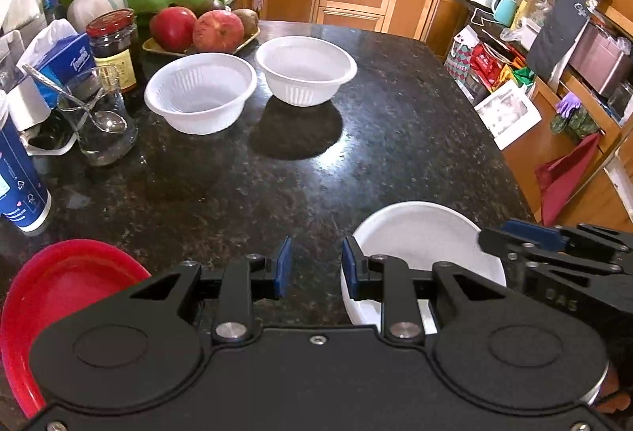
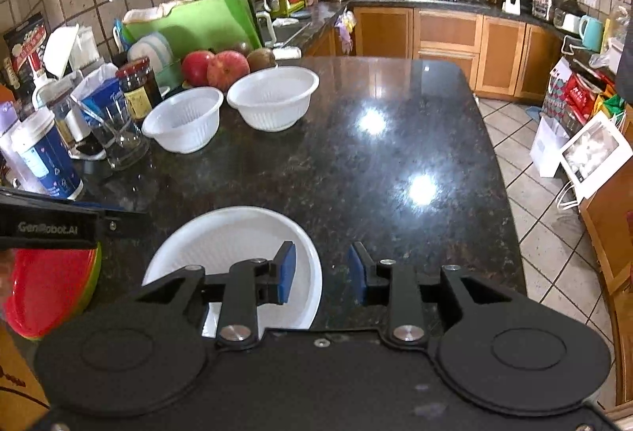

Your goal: Organize plates and bowls

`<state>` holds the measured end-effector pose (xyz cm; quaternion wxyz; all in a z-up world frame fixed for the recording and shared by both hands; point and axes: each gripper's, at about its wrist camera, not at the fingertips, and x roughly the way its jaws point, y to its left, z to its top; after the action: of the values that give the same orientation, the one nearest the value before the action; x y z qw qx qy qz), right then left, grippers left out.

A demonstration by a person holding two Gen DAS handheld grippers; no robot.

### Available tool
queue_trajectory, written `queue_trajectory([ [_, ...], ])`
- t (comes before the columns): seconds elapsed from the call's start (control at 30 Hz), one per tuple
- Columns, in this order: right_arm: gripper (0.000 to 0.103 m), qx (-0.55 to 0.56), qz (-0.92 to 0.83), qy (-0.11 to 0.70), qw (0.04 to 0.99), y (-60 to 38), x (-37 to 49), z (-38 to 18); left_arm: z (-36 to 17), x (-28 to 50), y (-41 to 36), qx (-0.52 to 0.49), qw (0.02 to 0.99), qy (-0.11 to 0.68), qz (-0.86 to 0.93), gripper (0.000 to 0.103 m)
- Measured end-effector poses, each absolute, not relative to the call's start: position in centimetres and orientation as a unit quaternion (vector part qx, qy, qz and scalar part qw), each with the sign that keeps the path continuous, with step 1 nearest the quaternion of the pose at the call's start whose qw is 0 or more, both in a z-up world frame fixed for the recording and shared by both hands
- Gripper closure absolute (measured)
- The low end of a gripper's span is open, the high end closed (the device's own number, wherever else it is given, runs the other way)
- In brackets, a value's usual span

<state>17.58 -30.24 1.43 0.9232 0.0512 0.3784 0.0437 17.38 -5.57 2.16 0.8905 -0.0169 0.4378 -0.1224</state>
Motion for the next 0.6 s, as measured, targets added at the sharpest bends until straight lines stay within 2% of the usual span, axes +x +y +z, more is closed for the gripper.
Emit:
queue_trajectory([
  [0.4,0.07,0.06,0.064,0.34,0.936,-29.4,16.8,6.0,3.7,19.3,-3.0,-0.022,0.899,0.423,-0.113,0.067],
  [0.6,0.067,0.072,0.095,0.333,0.935,-28.0,18.2,8.7,5.6,20.3,-1.1,-0.032,0.911,0.398,-0.099,0.067],
])
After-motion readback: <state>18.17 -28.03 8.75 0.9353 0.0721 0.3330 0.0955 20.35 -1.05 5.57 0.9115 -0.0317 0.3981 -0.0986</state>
